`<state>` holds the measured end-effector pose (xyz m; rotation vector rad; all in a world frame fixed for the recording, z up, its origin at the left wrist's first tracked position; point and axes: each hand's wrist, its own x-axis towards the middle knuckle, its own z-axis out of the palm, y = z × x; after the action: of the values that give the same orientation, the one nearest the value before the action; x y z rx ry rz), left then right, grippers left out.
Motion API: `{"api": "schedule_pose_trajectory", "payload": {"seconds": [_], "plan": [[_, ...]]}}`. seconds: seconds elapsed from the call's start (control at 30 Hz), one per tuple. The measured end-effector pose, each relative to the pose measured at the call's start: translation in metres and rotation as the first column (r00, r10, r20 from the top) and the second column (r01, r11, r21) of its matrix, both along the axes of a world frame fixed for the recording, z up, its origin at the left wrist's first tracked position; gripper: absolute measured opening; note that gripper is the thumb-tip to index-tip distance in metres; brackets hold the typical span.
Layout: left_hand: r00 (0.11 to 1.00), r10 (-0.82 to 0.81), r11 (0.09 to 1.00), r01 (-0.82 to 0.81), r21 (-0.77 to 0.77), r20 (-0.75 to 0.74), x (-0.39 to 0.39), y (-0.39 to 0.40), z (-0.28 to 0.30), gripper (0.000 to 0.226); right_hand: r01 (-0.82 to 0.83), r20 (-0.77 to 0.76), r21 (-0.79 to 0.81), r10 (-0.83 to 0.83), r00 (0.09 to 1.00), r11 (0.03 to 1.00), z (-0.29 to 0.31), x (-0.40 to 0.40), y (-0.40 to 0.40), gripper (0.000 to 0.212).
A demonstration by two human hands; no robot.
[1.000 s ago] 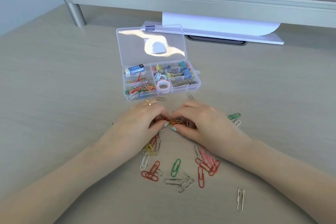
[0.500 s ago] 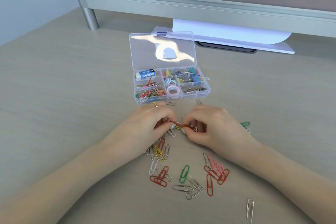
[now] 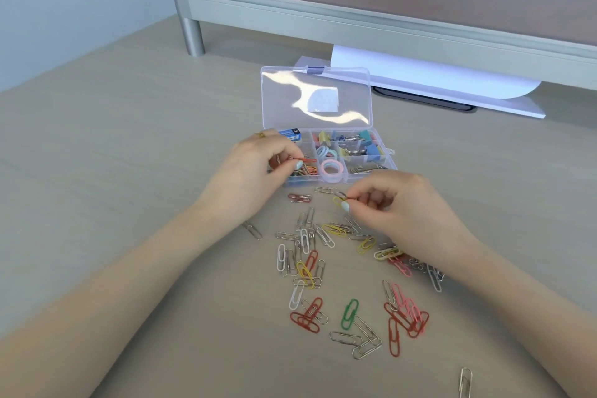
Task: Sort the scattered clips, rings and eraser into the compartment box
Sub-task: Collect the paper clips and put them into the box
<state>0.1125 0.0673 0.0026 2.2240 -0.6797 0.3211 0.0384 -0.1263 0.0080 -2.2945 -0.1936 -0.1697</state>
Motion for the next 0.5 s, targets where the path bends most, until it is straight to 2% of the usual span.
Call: {"api": "schedule_pose_trajectory", "payload": {"seconds": [0.1,0.3,0.4,0.5], "plan": [[0.999,0.044,0.999,-0.044,-0.007,0.024,0.011,0.001,-0.008,0.011,-0.005,0.020,0.011,0.005,1.000,1.000,0.005,0.005,0.008,0.007],[0.989,0.061,0.991,-0.076,0.112,0.136,0.018,0.011,-0.017,0.025,-0.014,0.041,0.046,0.012,0.999,0.999,0.014,0.032,0.022,0.006],[0.984,0.086,0.991,-0.102,0.093,0.157,0.018,0.016,-0.016,0.037,-0.027,0.032,0.042,0.026,0.999,0.999,0.019,0.054,0.029,0.007],[0.978,0.144,0.985,-0.156,0.069,0.150,0.017,0.022,-0.015,0.036,-0.043,0.017,-0.003,0.043,0.999,0.999,0.020,0.074,0.038,0.008]]}}
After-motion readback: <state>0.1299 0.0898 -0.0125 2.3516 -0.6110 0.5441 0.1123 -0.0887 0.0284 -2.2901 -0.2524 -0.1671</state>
